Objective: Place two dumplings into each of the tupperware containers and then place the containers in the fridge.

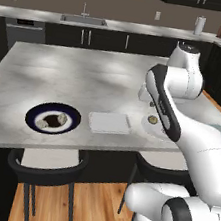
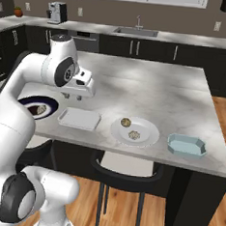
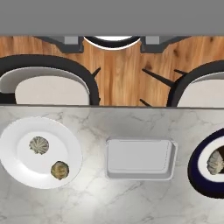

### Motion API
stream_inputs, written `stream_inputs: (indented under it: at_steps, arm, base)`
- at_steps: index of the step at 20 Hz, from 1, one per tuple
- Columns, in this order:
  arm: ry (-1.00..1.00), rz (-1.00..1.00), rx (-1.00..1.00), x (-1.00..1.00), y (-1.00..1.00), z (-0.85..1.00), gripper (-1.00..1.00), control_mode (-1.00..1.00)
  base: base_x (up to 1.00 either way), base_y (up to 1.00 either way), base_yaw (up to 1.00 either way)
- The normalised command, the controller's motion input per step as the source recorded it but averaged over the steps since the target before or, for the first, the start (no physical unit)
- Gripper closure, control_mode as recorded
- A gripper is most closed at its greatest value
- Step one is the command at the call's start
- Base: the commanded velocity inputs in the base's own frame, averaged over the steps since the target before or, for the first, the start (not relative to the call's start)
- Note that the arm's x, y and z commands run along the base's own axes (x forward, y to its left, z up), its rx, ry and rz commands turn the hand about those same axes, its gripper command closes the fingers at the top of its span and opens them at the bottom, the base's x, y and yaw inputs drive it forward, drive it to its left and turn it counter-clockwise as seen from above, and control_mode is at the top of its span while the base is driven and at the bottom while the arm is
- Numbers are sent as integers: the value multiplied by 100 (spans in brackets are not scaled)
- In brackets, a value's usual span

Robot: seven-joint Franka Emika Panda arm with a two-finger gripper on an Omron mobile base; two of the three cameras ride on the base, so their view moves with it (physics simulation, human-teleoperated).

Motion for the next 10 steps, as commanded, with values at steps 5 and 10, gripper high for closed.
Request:
stream_inputs:
  at_steps: [5,10]
  arm:
    - [-4,0,0,0,43,-10,-100,-100]
    - [-1,0,0,0,79,-24,-100,-100]
  base:
    - [0,0,0]
    - [0,0,0]
